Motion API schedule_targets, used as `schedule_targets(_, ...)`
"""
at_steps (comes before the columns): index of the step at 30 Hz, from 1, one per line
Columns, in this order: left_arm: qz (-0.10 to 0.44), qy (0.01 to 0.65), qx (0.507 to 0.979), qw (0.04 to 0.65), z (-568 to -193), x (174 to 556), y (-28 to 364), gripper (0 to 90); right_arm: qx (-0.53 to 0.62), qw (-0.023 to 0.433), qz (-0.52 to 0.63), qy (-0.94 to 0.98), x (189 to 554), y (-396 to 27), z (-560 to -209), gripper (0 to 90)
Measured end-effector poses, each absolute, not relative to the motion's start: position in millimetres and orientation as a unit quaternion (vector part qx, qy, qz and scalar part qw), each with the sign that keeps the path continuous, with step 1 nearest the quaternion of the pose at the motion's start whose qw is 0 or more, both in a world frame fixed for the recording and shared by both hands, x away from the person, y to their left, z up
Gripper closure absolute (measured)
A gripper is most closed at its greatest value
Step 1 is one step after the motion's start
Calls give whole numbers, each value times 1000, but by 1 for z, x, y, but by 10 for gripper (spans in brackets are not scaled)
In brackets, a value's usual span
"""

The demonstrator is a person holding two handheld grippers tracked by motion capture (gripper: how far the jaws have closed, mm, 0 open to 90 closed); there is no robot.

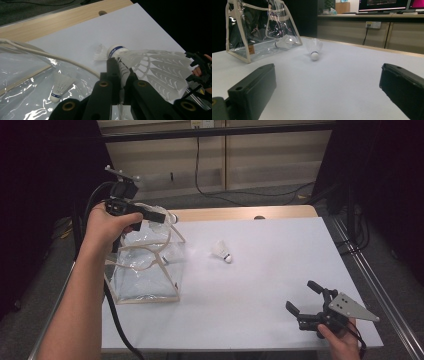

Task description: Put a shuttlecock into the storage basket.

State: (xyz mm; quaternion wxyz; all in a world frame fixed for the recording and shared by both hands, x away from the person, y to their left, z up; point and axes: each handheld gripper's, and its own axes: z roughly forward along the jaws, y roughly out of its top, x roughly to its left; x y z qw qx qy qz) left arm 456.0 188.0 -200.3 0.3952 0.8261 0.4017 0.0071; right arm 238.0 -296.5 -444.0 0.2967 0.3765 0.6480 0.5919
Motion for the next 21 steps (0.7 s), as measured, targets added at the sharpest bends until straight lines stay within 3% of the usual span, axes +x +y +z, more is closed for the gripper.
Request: schedule_targets(21,18,413,821,395,-198,459,198,891,377,297,592,648,238,-296,-444,6)
